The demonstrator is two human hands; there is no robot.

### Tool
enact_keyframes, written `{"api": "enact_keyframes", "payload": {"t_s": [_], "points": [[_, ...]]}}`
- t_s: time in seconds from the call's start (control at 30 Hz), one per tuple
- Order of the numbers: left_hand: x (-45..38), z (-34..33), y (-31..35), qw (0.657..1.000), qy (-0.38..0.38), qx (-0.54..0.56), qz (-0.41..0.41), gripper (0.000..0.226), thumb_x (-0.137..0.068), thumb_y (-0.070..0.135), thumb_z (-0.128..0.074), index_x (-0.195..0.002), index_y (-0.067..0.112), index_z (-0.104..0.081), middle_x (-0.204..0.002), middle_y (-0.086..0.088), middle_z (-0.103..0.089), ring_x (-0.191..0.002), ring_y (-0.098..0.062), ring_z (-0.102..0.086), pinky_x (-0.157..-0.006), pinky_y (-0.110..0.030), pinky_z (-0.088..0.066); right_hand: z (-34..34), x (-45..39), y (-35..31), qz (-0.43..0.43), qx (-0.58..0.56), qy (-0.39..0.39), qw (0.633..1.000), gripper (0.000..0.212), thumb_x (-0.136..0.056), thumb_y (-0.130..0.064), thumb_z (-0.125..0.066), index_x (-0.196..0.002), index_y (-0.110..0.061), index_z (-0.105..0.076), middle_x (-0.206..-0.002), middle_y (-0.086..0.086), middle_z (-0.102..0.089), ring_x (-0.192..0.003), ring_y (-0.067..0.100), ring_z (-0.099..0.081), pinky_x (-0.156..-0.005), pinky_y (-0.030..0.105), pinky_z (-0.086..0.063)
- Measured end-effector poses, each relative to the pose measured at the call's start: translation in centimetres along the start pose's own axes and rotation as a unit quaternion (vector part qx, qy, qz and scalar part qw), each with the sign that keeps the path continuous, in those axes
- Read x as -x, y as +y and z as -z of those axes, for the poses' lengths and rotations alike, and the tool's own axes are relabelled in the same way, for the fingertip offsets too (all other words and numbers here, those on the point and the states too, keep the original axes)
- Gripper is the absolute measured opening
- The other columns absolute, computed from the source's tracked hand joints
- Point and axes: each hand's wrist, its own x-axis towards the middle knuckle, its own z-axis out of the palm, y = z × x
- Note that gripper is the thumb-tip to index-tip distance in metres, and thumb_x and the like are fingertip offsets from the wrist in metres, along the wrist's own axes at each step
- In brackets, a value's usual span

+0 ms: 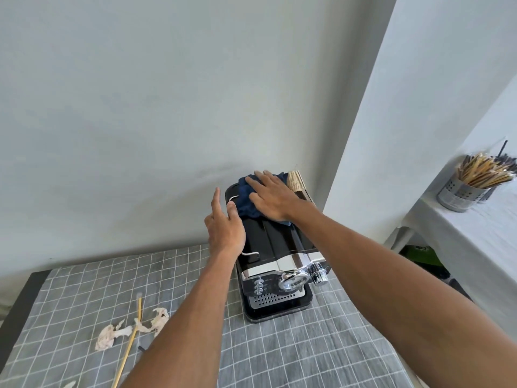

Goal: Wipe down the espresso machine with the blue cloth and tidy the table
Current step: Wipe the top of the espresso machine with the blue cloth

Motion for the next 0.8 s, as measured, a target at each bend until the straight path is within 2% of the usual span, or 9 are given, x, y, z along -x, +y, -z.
{"api": "enact_keyframes", "payload": {"t_s": [0.07, 0.17, 0.23, 0.37, 0.5, 0.6, 0.7, 0.8], "points": [[0.0, 0.0, -0.1, 1.000, 0.001, -0.010, 0.006, 0.050, -0.110, 0.049, -0.031, -0.158, 0.052, -0.019, -0.144, -0.016, -0.044, -0.100, -0.026, -0.050, -0.089, -0.037, -0.036, -0.3, 1.1, -0.5, 0.009, 0.018, 0.005, 1.000, 0.060, -0.106, -0.035, -0.027, -0.163, -0.019, -0.019, -0.171, 0.012, -0.008, -0.158, 0.031, -0.003, -0.128, 0.049, -0.007], [-0.1, 0.1, -0.3, 1.000, 0.009, -0.023, 0.019, 0.051, -0.109, 0.051, -0.032, -0.158, 0.051, -0.020, -0.147, -0.017, -0.043, -0.117, -0.033, -0.056, -0.090, -0.040, -0.038, -1.0, 4.3, -1.5, 0.012, 0.020, 0.013, 1.000, 0.060, -0.106, -0.034, -0.029, -0.163, -0.020, -0.019, -0.172, 0.012, -0.002, -0.158, 0.033, 0.001, -0.128, 0.051, -0.006], [-0.1, 0.0, -0.2, 0.999, 0.012, -0.025, 0.024, 0.051, -0.109, 0.051, -0.032, -0.158, 0.050, -0.022, -0.147, -0.018, -0.043, -0.120, -0.035, -0.057, -0.089, -0.040, -0.037, -1.6, 7.2, -2.2, -0.001, 0.014, 0.022, 1.000, 0.061, -0.105, -0.035, -0.029, -0.163, -0.018, -0.017, -0.171, 0.014, 0.001, -0.158, 0.035, 0.002, -0.127, 0.051, -0.005], [0.0, -0.1, -0.2, 0.999, 0.016, -0.034, 0.030, 0.051, -0.108, 0.052, -0.034, -0.158, 0.049, -0.024, -0.146, -0.019, -0.046, -0.121, -0.037, -0.057, -0.098, -0.046, -0.041, -3.1, 11.9, -3.3, -0.091, 0.017, 0.038, 0.995, 0.068, -0.106, -0.043, -0.024, -0.163, -0.011, -0.006, -0.169, 0.024, -0.003, -0.155, 0.045, -0.005, -0.125, 0.057, -0.010], [0.0, -0.1, -0.3, 0.999, 0.010, -0.036, 0.025, 0.052, -0.107, 0.054, -0.034, -0.158, 0.050, -0.023, -0.144, -0.018, -0.048, -0.112, -0.033, -0.057, -0.092, -0.043, -0.040, -2.4, 9.8, -3.6, -0.191, 0.004, 0.027, 0.981, 0.074, -0.107, -0.049, -0.020, -0.161, -0.001, -0.001, -0.166, 0.032, -0.002, -0.153, 0.050, -0.002, -0.126, 0.058, -0.006], [-0.2, 0.0, -0.3, 0.999, 0.008, -0.036, 0.022, 0.052, -0.107, 0.055, -0.034, -0.158, 0.051, -0.022, -0.143, -0.017, -0.047, -0.101, -0.029, -0.053, -0.089, -0.043, -0.039, -1.1, 7.7, -4.0, -0.232, -0.006, 0.003, 0.973, 0.077, -0.108, -0.050, -0.016, -0.159, 0.005, 0.000, -0.164, 0.036, 0.000, -0.153, 0.052, 0.002, -0.125, 0.059, -0.003], [-0.2, 0.0, -0.4, 0.999, 0.008, -0.042, 0.024, 0.051, -0.107, 0.055, -0.034, -0.157, 0.052, -0.023, -0.145, -0.017, -0.044, -0.104, -0.031, -0.055, -0.091, -0.044, -0.040, -1.6, 9.5, -4.8, -0.235, -0.014, 0.030, 0.971, 0.079, -0.107, -0.052, -0.017, -0.159, 0.005, -0.001, -0.163, 0.038, -0.001, -0.153, 0.052, -0.002, -0.126, 0.057, -0.006], [-0.2, -0.1, -0.5, 0.999, 0.009, -0.050, 0.020, 0.050, -0.107, 0.055, -0.033, -0.156, 0.052, -0.023, -0.145, -0.016, -0.044, -0.095, -0.026, -0.050, -0.088, -0.042, -0.037, -3.3, 12.4, -5.4, -0.201, 0.009, 0.051, 0.978, 0.079, -0.106, -0.053, -0.018, -0.160, 0.003, -0.004, -0.162, 0.038, -0.009, -0.152, 0.053, -0.010, -0.124, 0.056, -0.013]]}}
